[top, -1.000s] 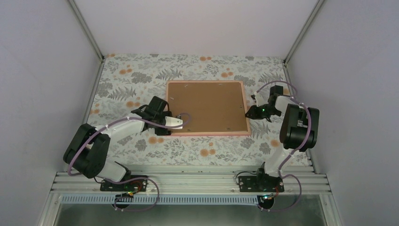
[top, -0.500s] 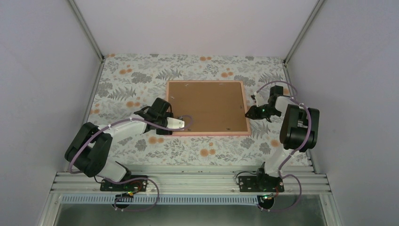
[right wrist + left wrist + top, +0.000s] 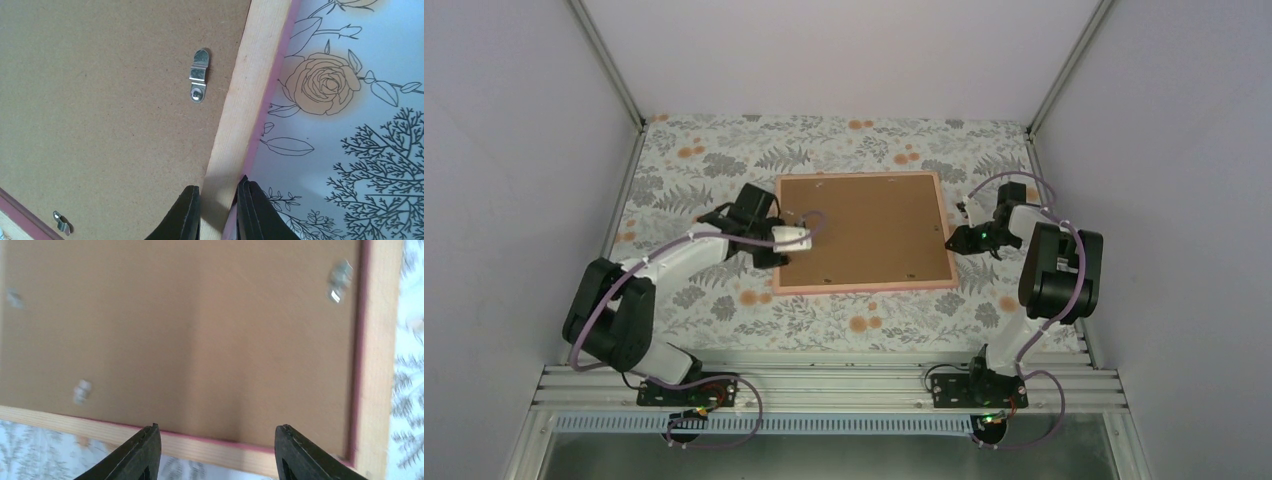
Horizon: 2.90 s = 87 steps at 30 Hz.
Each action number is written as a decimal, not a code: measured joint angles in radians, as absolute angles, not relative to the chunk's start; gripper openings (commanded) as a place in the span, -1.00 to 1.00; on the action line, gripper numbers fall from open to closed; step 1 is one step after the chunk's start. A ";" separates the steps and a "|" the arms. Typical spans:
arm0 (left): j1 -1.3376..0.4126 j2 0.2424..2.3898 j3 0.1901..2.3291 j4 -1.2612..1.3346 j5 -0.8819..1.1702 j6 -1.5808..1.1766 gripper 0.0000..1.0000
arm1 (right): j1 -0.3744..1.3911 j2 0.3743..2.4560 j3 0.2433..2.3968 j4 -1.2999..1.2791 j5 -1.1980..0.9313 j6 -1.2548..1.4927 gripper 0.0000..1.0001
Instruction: Put the photo into the frame
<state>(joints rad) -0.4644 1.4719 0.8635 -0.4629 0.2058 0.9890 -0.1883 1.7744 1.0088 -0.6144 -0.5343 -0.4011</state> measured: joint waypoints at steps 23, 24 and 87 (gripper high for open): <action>-0.284 2.060 1.446 -0.478 0.145 0.590 0.23 | -0.097 1.785 1.337 -0.698 -0.573 -0.385 -0.43; -0.293 2.056 1.430 -0.459 0.124 0.610 0.27 | -0.081 1.802 1.358 -0.675 -0.580 -0.367 -0.41; -0.248 1.983 1.324 -0.506 0.085 0.014 0.98 | 0.422 1.974 1.261 -0.420 -0.350 -0.282 0.25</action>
